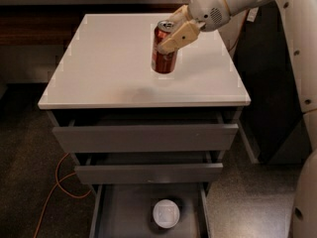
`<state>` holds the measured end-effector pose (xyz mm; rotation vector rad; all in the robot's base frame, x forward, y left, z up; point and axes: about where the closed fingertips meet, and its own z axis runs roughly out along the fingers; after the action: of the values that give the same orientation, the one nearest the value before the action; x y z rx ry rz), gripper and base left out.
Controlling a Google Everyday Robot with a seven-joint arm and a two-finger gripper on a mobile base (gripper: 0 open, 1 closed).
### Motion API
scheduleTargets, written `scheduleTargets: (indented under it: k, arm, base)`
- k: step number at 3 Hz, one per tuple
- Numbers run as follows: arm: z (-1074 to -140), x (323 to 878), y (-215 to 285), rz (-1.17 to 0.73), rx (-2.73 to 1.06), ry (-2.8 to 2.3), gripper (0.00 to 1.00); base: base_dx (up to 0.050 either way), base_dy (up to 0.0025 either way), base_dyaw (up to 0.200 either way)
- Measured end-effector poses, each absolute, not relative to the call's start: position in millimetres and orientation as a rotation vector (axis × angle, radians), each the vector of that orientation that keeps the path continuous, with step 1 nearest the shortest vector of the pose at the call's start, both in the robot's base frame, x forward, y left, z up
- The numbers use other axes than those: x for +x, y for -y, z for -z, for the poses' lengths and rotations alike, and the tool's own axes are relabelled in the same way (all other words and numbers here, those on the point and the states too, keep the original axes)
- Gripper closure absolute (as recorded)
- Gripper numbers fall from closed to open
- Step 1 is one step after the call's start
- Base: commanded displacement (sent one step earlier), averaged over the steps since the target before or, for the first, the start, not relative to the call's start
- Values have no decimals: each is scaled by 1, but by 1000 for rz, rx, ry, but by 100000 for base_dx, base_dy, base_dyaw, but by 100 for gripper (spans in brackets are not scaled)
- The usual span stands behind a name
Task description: Pick coke can from bottom drawer and place on counter
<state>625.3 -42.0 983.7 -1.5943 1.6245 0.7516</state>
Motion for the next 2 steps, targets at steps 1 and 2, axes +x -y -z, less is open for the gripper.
scheduleTargets:
  k: [1, 2]
  arm:
    - [-966, 651, 48, -746, -1550, -1697, 100]
    - [-946, 669, 48, -740, -1525, -1753, 100]
  base:
    - [0, 0, 0]
    - [0, 0, 0]
